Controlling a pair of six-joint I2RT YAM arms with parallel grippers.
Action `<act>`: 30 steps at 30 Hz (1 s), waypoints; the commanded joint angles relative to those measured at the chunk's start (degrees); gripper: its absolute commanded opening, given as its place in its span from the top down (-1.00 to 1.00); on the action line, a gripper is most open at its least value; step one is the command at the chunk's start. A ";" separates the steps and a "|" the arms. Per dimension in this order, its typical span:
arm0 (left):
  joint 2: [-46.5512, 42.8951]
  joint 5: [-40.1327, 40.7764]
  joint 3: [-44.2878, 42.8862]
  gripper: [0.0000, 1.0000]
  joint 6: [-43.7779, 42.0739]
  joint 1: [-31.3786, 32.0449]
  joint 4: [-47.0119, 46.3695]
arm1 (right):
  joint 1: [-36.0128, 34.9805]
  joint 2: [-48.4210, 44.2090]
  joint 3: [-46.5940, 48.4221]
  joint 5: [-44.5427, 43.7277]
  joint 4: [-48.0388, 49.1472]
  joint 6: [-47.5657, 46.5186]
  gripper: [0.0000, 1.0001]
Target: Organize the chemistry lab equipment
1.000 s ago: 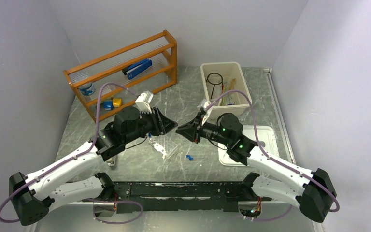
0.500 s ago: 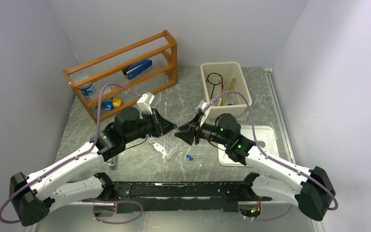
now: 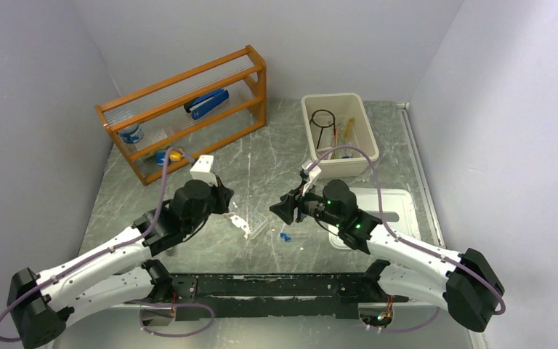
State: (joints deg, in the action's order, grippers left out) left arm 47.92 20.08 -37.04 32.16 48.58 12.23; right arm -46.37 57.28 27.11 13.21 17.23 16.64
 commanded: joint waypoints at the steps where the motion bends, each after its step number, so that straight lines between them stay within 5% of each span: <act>1: 0.73 13.94 2.67 0.90 -2.95 5.02 -2.74 | -0.21 0.72 -0.95 -3.88 0.44 1.45 -0.12; 8: 10.32 42.78 -1.18 0.90 2.48 25.24 1.82 | -0.21 2.79 -1.02 -6.10 0.53 1.98 -0.12; 12: 17.34 50.73 -3.37 0.91 11.79 30.68 9.67 | -0.18 3.98 -0.84 -6.20 0.67 2.03 -0.11; 17: 20.14 53.94 -3.78 0.90 17.48 31.67 13.08 | -0.23 5.00 -0.77 -6.02 0.96 2.29 -0.11; 26: 16.76 44.06 2.30 0.91 4.27 23.99 -5.52 | -0.14 6.81 -0.35 -5.09 2.01 3.39 -0.11; 30: 18.62 43.18 2.77 0.90 4.69 22.37 -6.12 | -0.18 7.48 0.16 -4.86 1.93 3.57 -0.10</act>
State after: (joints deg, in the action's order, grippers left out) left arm 65.56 65.54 -35.09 38.74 72.16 11.53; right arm -46.37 64.29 26.55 8.16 17.56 19.68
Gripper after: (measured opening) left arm 0.100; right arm 0.552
